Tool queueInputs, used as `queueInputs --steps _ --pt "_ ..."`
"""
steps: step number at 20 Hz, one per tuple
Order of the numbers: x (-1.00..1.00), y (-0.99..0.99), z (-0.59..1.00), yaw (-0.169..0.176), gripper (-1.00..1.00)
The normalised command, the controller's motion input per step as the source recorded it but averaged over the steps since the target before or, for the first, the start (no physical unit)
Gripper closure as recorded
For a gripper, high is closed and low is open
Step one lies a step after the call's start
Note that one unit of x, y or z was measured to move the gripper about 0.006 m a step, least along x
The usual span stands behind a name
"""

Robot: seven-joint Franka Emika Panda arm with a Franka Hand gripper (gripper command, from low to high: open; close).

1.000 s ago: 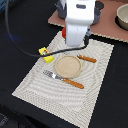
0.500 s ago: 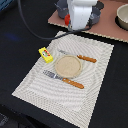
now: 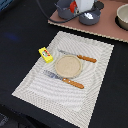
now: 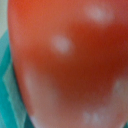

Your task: Interact with the objects in diverse but meaningful ways.

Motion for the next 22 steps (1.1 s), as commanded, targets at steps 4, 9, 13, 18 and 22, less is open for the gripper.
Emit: queueInputs --steps 4,9,13,18,22 --pt "0.13 0.87 -0.18 -0.003 1.0" --pt "0.13 0.72 -0.24 0.0 1.0" --pt "0.37 0.48 -0.24 -0.017 1.0" --pt "0.52 0.29 -0.21 -0.032 1.0" --pt "0.56 0.11 -0.14 -0.036 1.0"
